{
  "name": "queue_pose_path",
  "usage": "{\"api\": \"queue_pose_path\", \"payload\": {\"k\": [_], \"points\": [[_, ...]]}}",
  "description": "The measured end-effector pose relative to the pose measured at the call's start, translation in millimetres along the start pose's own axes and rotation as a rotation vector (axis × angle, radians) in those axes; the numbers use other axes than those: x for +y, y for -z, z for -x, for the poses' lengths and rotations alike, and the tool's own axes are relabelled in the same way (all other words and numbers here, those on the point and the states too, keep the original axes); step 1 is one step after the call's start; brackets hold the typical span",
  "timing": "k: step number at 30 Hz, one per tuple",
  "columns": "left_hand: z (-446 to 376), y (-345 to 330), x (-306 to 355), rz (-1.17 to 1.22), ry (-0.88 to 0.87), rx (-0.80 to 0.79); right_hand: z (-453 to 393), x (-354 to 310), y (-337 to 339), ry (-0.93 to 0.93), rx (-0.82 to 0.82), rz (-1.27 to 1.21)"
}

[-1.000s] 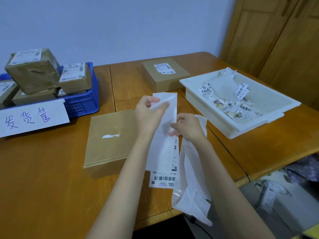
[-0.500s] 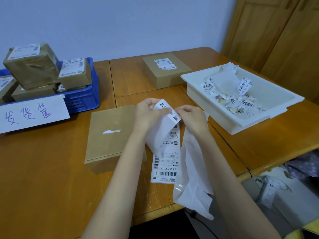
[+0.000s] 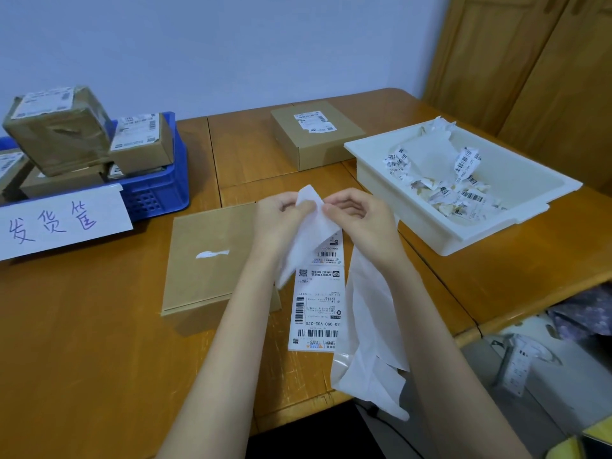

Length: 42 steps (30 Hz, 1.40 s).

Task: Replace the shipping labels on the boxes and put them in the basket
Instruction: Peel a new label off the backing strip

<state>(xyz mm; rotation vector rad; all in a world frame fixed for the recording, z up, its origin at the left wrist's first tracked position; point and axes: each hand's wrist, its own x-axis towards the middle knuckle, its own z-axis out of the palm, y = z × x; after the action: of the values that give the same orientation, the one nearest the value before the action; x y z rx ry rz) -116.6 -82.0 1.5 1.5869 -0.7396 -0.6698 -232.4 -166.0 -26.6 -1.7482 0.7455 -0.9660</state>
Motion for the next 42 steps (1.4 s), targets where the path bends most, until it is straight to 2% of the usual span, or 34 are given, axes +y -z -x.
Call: {"api": "queue_pose_path", "payload": {"k": [8,14,20,24,26,32,37,42], "points": [[1,-2,-2,-0.014,-0.024,-0.067,0,-3,5,0.013,0.06,0.144],[-4,-7,-6,-0.108,-0.024,-0.005,0,1,6,-0.04,0.143,0.283],[-9,-8,-9,-0.333,-0.147,0.135,-1,0,11,-0.117,0.274,0.467],[-4,-2,-8,-0.707,-0.187,0.143,-8,-3,24,-0.124,0.416,0.555],[-4,-1,-7,-0.802,-0.216,0.151,-11,-4,29,-0.13,0.459,0.551],[-16,5,0,-0.699,-0.15,0.279,-9,3,42,-0.2,0.507,0.474],[-21,3,-1,-0.625,-0.054,0.222,-7,-2,48,-0.15,0.636,0.427],[-20,0,-6,-0.565,-0.008,0.23,-8,-6,55,-0.146,0.759,0.299]]}}
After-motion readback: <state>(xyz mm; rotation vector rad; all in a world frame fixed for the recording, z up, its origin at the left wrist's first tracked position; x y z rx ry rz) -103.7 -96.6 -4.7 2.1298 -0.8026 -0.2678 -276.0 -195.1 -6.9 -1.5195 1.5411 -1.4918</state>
